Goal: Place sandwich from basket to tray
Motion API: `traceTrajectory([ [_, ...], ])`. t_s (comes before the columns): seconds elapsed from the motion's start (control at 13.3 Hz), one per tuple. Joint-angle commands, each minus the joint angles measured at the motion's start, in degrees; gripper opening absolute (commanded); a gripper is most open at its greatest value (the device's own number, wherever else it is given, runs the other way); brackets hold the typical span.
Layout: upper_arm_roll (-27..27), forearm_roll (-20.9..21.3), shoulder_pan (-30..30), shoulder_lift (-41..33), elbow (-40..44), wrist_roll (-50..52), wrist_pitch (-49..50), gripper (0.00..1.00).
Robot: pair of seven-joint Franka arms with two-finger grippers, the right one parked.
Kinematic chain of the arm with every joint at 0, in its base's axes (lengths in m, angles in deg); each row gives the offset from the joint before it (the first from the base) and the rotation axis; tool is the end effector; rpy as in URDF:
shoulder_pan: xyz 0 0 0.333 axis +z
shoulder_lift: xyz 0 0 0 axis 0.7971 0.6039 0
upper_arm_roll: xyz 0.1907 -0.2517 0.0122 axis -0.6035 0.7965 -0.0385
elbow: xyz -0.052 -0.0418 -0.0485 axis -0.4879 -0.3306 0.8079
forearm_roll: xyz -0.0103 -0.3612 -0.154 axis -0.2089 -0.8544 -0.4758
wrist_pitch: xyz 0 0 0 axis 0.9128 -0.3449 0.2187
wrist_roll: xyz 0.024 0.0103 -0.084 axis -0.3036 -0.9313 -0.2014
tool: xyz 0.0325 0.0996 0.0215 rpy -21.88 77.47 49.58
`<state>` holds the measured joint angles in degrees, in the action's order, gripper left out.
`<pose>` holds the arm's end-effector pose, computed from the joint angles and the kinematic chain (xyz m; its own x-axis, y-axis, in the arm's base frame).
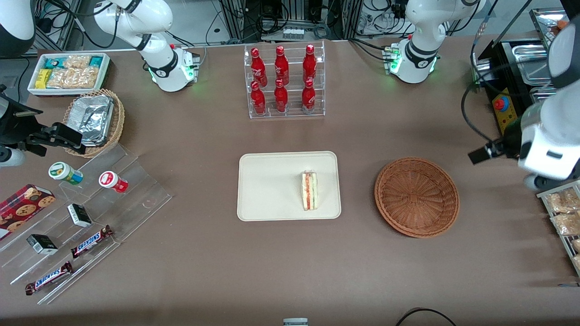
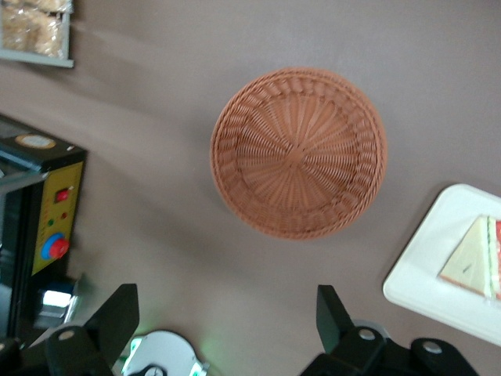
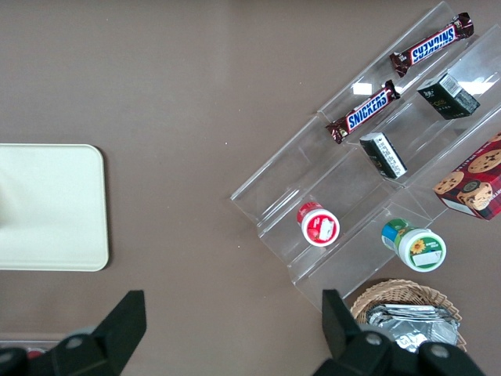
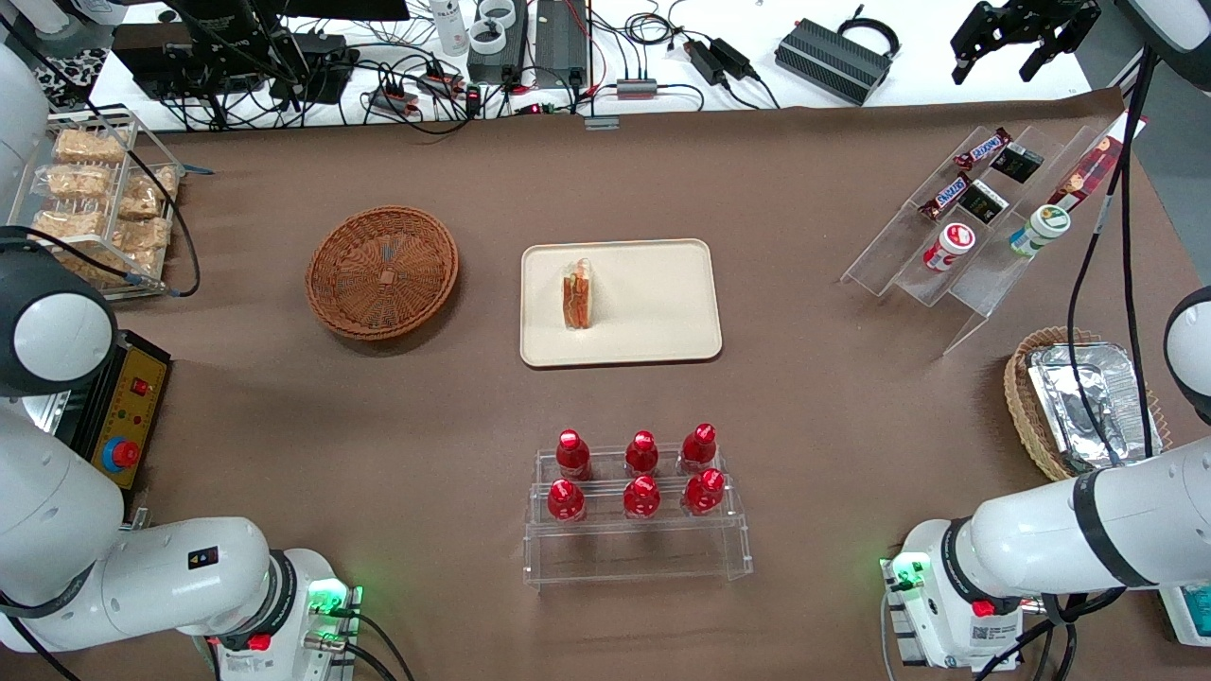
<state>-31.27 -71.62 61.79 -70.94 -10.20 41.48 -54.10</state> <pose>0.5969 -0.0816 0.6160 0.9138 0.3792 -0.1455 0.3568 -0.9206 -0.1584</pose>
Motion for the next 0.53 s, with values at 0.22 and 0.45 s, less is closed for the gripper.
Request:
traceTrajectory([
  [0.22,-5.4,-4.4,-4.8,-9.7,-3.2,-2.0,5.6,1.0],
  [0.45,-8.7,-4.5,-6.1,-13.9,-5.5,-9.6,8.7,1.0],
])
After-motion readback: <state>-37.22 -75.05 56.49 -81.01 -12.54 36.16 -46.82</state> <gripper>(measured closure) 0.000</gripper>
